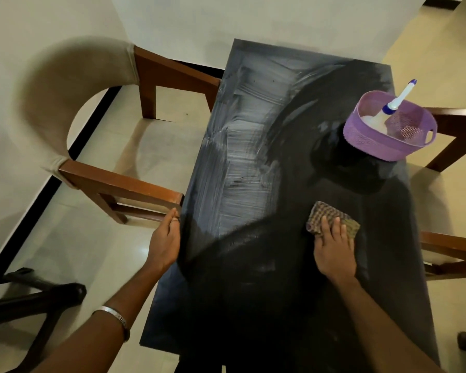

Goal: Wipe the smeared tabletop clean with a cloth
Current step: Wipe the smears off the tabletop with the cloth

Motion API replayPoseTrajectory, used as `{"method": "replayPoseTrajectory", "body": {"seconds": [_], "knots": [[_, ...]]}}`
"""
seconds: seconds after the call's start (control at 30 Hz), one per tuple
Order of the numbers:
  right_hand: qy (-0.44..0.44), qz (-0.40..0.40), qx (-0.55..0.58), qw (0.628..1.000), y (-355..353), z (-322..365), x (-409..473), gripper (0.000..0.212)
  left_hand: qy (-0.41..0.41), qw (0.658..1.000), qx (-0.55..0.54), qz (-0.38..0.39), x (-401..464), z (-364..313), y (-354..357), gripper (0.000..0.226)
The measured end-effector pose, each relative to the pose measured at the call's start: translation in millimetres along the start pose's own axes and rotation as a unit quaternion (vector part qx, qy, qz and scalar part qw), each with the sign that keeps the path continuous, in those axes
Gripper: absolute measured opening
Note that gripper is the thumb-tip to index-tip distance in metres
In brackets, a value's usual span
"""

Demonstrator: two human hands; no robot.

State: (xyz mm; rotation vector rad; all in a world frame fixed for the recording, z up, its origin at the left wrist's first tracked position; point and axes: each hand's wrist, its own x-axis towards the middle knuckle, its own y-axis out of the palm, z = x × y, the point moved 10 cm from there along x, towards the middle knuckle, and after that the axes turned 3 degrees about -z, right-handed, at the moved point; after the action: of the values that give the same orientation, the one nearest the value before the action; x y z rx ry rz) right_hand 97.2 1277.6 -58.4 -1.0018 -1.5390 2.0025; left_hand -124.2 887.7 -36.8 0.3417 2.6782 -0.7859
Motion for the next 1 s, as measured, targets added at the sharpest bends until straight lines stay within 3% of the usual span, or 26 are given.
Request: {"method": "replayPoseTrajectory", "body": {"seconds": [0.1,0.2,0.3,0.4,0.47,0.57,0.63,0.7,0.8,0.87,1.0], "knots": [[0.016,-0.017,0.009,1.000,7,39,-14,0.064,-0.021,1.000,-0.015,0.007,2,9,-1,0.044],[-0.155,-0.015,0.021,0.988,37,161,-86,0.064,-0.020,0.999,-0.028,0.003,2,10,-4,0.045],[-0.331,0.089,0.049,0.938,95,266,-184,0.057,-0.031,0.999,-0.019,0.000,4,17,-9,0.047],[-0.500,0.140,-0.057,0.853,127,296,-238,0.063,-0.033,0.999,-0.010,-0.006,11,22,-17,0.048],[-0.502,0.088,-0.023,0.860,107,285,-213,0.058,-0.036,0.999,-0.010,-0.014,16,24,-21,0.048],[-0.360,-0.043,-0.019,0.932,50,225,-104,0.059,-0.042,0.999,-0.011,-0.025,21,26,-27,0.048],[-0.219,-0.055,-0.025,0.974,19,158,-16,0.060,-0.045,0.999,-0.014,-0.025,22,27,-30,0.048],[-0.106,-0.040,-0.013,0.994,-1,105,45,0.061,-0.043,0.999,-0.018,-0.026,22,28,-33,0.048],[-0.033,-0.040,0.012,0.999,-5,103,65,0.063,-0.046,0.998,-0.031,-0.031,21,29,-36,0.047],[-0.067,-0.045,0.005,0.997,4,152,40,0.065,-0.052,0.997,-0.038,-0.036,21,31,-38,0.047],[-0.301,0.000,0.010,0.953,58,288,-95,0.069,-0.053,0.997,-0.045,-0.034,24,30,-38,0.046]]}}
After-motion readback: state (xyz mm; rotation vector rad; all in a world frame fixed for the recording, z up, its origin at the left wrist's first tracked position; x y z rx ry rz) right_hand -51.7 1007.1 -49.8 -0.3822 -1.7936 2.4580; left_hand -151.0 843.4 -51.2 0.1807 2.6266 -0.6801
